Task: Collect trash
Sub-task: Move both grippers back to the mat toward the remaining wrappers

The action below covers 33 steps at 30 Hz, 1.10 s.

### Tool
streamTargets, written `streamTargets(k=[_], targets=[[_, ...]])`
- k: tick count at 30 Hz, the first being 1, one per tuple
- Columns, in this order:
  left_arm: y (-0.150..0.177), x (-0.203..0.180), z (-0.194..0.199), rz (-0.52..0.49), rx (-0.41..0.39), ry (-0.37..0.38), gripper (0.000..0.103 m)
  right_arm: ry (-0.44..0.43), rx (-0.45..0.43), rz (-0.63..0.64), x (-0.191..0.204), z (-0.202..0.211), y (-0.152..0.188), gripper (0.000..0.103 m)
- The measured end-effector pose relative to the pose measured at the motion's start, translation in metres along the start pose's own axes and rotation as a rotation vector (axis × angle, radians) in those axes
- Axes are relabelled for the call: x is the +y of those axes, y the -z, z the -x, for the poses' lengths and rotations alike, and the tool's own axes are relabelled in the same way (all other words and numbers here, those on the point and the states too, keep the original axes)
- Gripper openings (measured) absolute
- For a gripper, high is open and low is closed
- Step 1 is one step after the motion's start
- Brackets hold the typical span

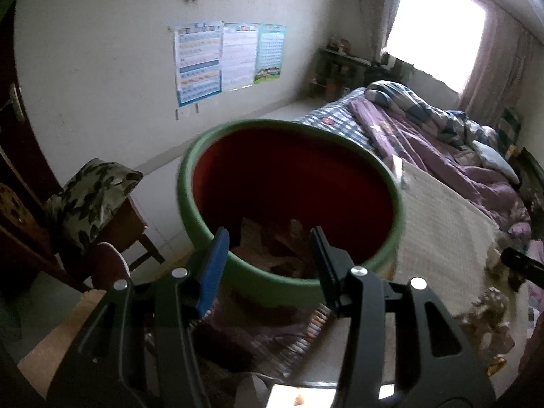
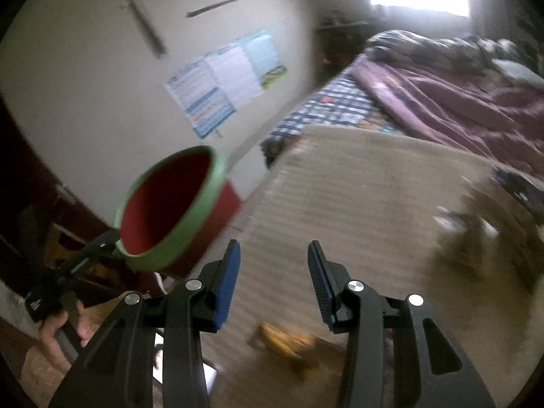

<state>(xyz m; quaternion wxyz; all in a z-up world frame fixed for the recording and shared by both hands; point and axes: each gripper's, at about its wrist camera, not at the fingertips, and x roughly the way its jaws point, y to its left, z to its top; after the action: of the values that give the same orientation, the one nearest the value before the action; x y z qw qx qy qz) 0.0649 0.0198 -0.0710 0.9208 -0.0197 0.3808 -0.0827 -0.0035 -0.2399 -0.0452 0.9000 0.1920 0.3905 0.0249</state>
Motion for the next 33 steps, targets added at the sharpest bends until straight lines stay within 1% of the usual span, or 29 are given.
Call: streamTargets(k=[4, 6, 7, 8, 9, 11, 12, 15, 16, 19, 20, 23, 25, 28, 29, 31, 32, 33], targets=[[0.012, -0.034, 0.008, -0.070, 0.021, 0.071, 0.056, 0.049, -0.022, -0.050, -0.031, 0.024, 0.009, 0.041], [0.021, -0.059, 0.011, -0.123, 0.043, 0.139, 0.066, 0.068, -0.033, -0.074, -0.045, 0.036, 0.012, 0.041], [0.025, -0.071, 0.011, -0.151, 0.056, 0.172, 0.068, 0.075, -0.037, -0.085, -0.051, 0.042, 0.015, 0.041], [0.031, -0.091, 0.011, -0.199, 0.086, 0.224, 0.072, 0.082, -0.041, -0.097, -0.057, 0.047, 0.018, 0.043], [0.037, -0.101, 0.010, -0.222, 0.104, 0.251, 0.074, 0.085, -0.043, -0.107, -0.061, 0.050, 0.021, 0.047], [0.050, -0.126, 0.007, -0.270, 0.148, 0.319, 0.076, 0.089, -0.043, -0.127, -0.068, 0.056, 0.028, 0.049], [0.056, -0.134, 0.006, -0.288, 0.158, 0.332, 0.078, 0.093, -0.038, -0.134, -0.072, 0.059, 0.032, 0.049], [0.066, -0.159, 0.001, -0.363, 0.183, 0.337, 0.080, 0.102, -0.021, -0.147, -0.079, 0.063, 0.045, 0.049], [0.069, -0.165, -0.004, -0.378, 0.203, 0.344, 0.081, 0.101, -0.012, -0.154, -0.082, 0.064, 0.049, 0.049], [0.074, -0.174, -0.017, -0.372, 0.264, 0.367, 0.081, 0.095, 0.007, -0.173, -0.089, 0.066, 0.060, 0.049], [0.077, -0.176, -0.025, -0.367, 0.295, 0.366, 0.081, 0.093, 0.011, -0.178, -0.090, 0.065, 0.061, 0.049], [0.085, -0.183, -0.034, -0.360, 0.344, 0.367, 0.081, 0.081, 0.012, -0.179, -0.091, 0.065, 0.059, 0.049], [0.087, -0.183, -0.036, -0.348, 0.362, 0.377, 0.078, 0.074, 0.013, -0.174, -0.092, 0.066, 0.059, 0.049], [0.089, -0.178, -0.043, -0.316, 0.407, 0.398, 0.071, 0.061, 0.021, -0.174, -0.095, 0.063, 0.056, 0.050], [0.089, -0.176, -0.042, -0.312, 0.400, 0.397, 0.067, 0.054, 0.025, -0.175, -0.094, 0.060, 0.055, 0.050], [0.088, -0.174, -0.043, -0.312, 0.398, 0.386, 0.056, 0.046, 0.033, -0.174, -0.091, 0.055, 0.053, 0.050], [0.087, -0.173, -0.043, -0.307, 0.399, 0.385, 0.046, 0.041, 0.039, -0.172, -0.089, 0.053, 0.053, 0.050], [0.087, -0.173, -0.044, -0.299, 0.400, 0.389, 0.041, 0.037, 0.044, -0.170, -0.088, 0.050, 0.052, 0.050]])
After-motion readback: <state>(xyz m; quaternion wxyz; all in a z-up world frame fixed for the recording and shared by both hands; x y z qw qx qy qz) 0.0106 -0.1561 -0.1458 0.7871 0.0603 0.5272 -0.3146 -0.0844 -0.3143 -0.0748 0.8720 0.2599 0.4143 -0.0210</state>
